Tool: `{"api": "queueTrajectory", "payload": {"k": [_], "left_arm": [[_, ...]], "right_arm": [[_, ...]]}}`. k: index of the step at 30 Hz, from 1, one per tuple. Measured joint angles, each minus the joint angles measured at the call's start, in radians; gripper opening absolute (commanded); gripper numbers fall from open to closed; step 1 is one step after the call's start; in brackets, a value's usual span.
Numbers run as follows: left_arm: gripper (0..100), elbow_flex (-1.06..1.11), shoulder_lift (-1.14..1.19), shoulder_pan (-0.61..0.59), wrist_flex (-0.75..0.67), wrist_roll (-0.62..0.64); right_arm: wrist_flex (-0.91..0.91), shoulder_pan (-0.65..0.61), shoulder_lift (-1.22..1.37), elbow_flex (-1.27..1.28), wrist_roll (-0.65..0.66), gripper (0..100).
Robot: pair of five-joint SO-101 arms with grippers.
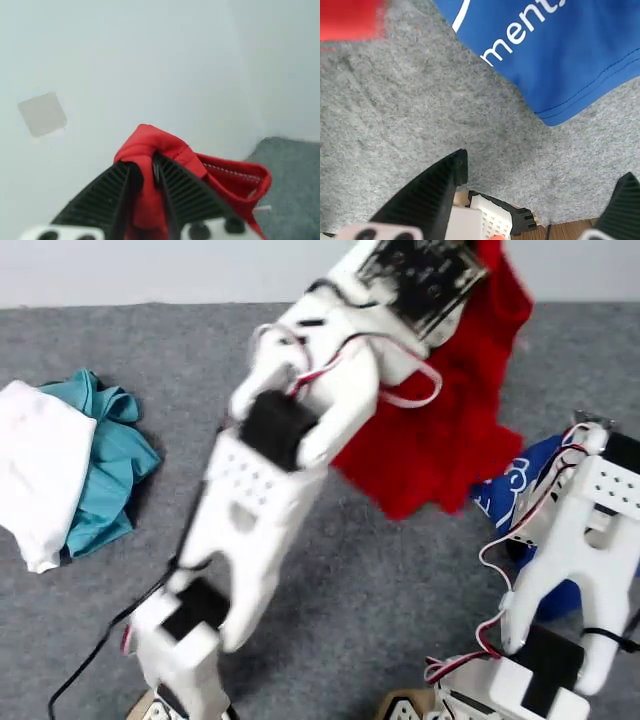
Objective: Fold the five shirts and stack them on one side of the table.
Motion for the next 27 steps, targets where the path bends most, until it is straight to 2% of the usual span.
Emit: {"api": "queueTrajectory", "payload": {"k": [6,14,22,27], "left_arm": [[1,-0.281,0.267,-0.058,0.124,0.0],[1,-0.319,0.52,-0.364,0.359,0.0],[1,-0.319,0.715,-0.559,0.586,-0.003],[1,-0.325,0.761,-0.632,0.591,0.026]], "right_arm": [[0.0,0.0,0.0,0.0,0.0,43.5],[0.0,-0.025,0.0,0.021,0.0,43.5],[-0.044,-0.27,0.0,0.157,0.094,43.5],[-0.189,-0.479,0.0,0.175,0.1,43.5]]}}
